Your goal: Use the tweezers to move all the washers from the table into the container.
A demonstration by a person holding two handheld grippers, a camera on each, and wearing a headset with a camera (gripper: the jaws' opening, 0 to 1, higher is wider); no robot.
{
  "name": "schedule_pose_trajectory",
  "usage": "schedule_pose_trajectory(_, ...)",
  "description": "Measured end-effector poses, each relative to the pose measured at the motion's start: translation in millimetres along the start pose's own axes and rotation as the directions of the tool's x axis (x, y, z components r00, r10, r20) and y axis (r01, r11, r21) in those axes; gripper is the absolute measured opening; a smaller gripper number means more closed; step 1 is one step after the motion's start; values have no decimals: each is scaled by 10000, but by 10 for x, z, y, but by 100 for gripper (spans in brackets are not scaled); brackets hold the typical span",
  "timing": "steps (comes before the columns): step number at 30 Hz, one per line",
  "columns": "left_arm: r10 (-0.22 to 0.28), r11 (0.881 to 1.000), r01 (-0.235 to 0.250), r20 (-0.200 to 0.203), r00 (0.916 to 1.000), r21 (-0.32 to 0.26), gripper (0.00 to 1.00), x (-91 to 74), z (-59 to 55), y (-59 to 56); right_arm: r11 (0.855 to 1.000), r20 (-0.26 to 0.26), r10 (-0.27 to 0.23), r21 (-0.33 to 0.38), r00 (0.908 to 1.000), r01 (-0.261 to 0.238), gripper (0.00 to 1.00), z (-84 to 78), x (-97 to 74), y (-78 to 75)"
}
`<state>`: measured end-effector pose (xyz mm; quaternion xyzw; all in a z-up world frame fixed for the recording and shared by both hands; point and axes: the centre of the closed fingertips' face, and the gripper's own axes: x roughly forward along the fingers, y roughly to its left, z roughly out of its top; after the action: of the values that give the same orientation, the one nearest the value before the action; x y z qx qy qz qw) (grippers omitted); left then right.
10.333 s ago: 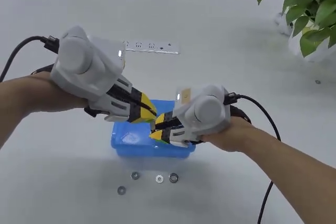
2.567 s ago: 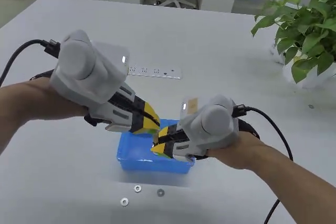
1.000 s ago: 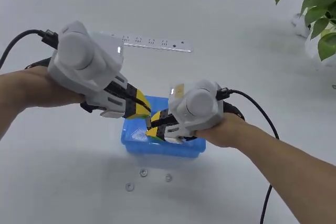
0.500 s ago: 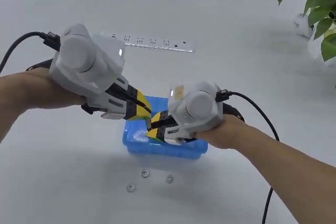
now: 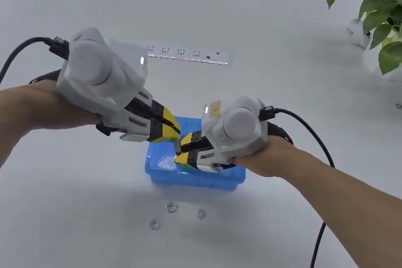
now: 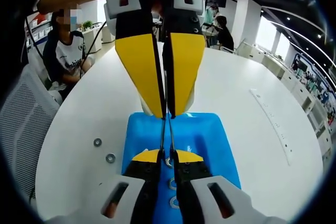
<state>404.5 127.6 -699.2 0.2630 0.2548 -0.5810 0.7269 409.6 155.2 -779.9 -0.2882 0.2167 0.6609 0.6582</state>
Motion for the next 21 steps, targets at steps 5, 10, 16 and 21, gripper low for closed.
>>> schedule_pose_trajectory(5, -1, 10000, 1, 31, 10000, 88, 6, -44, 63, -27, 9999, 65, -83, -58, 9999, 83, 11, 48, -64, 23)
schedule_pose_trajectory(10, 44, 9997, -46, 64, 10000, 230, 6, -105, 141, -60, 9996, 152, -234, -158, 9996, 237, 11, 115, -142, 31)
schedule_pose_trajectory(16, 67, 9993, -70, 89, 9999, 379, 6, -175, 244, -123, 9988, 274, -428, -233, 9987, 434, 11, 198, -239, 82)
schedule_pose_trajectory(21, 17, 9989, -21, 84, 10000, 472, 6, -214, 293, -201, 9982, 342, -532, -260, 9980, 541, 11, 225, -304, 145)
